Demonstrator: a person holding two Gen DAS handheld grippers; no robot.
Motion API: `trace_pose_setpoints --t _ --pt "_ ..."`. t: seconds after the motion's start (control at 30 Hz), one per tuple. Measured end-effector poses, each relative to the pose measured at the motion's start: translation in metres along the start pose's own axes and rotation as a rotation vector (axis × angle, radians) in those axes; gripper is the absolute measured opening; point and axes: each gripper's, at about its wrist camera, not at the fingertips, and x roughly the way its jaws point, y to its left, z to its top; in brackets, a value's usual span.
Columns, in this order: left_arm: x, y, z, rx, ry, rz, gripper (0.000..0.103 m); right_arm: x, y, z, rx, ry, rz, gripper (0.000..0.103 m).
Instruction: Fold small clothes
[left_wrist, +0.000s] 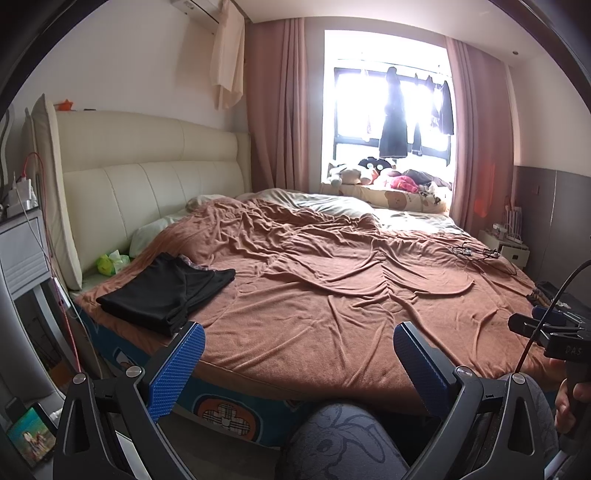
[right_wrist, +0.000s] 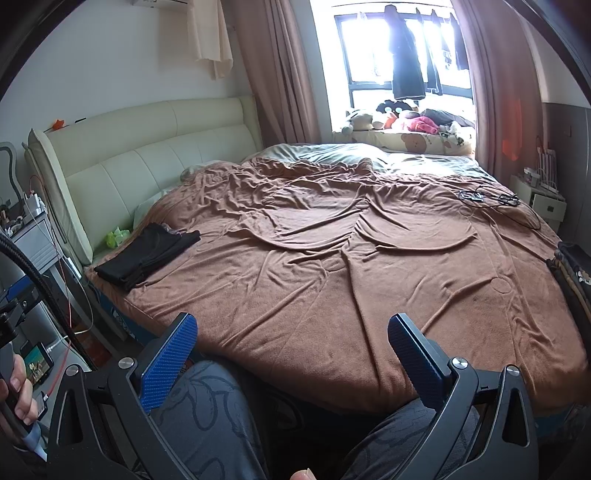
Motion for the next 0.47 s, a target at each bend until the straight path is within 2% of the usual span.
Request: trace_pose_setpoints --t 0.47 --pt "0.0056 0.0031 0.0028 0.005 -0.021 -0.013 0.103 0.0093 0.0035 0.0017 -0.004 0.006 -0.01 0.103"
